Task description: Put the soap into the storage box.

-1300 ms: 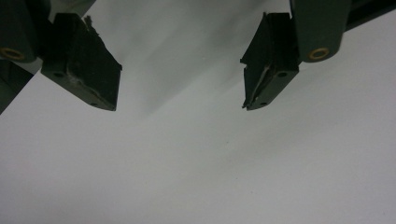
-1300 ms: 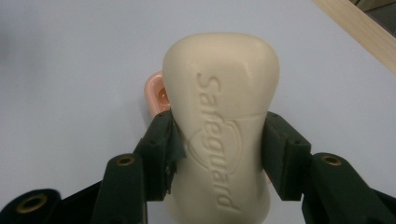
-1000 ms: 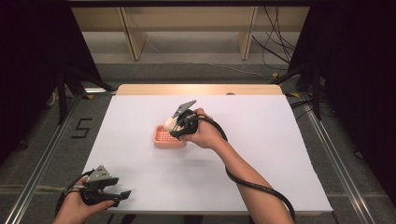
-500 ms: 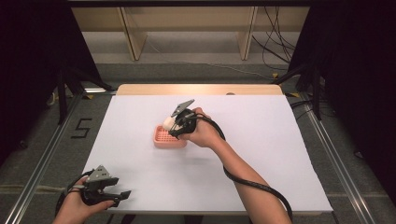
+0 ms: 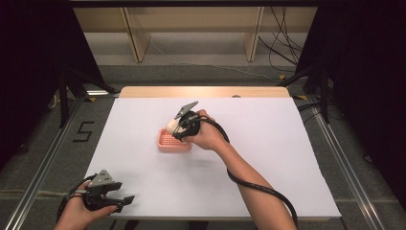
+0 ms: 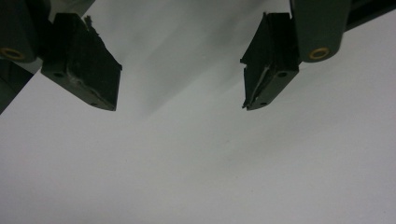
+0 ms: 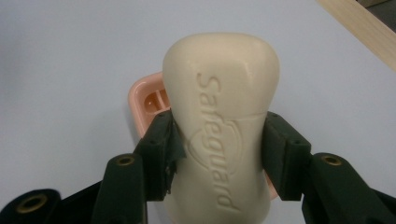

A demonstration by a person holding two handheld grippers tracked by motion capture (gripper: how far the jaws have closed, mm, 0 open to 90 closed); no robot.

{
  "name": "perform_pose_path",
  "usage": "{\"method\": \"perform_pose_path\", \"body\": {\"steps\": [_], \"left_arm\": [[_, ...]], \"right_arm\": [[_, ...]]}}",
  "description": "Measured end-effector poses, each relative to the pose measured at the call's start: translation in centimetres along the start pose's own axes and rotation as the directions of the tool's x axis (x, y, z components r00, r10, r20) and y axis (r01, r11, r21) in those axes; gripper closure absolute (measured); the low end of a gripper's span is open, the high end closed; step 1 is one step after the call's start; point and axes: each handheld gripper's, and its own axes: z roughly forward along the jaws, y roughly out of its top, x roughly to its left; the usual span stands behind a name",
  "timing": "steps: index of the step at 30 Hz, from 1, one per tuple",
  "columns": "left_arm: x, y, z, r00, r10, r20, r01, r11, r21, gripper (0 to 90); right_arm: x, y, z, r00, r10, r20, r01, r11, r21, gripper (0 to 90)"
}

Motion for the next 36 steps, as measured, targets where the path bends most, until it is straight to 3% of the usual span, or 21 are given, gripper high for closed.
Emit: {"method": "perform_pose_path", "body": {"steps": [9,12,13,36], "left_arm": [[0.0,0.0,0.0,1.0,0.0,-0.008,0.0,1.0,0.002,27.3],[0.0,0.0,0.0,1.0,0.002,0.0,-0.002,1.0,0.0,27.3],[0.0,0.0,0.0,1.0,0.002,0.0,-0.002,1.0,0.0,27.3],[0.0,0.0,0.1,1.0,0.003,-0.006,-0.003,1.0,0.002,27.3]], "right_arm": [[-0.1,0.1,0.5,0.9997,0.022,0.005,-0.022,1.0,0.002,50.5],[-0.2,0.2,0.6,1.0,-0.004,0.003,0.004,1.0,0.005,50.5],[-0.1,0.3,0.6,0.9999,0.01,0.004,-0.01,1.0,0.004,50.5],[0.0,0.6,1.7,0.9997,-0.022,-0.009,0.022,0.999,0.036,50.5]]}}
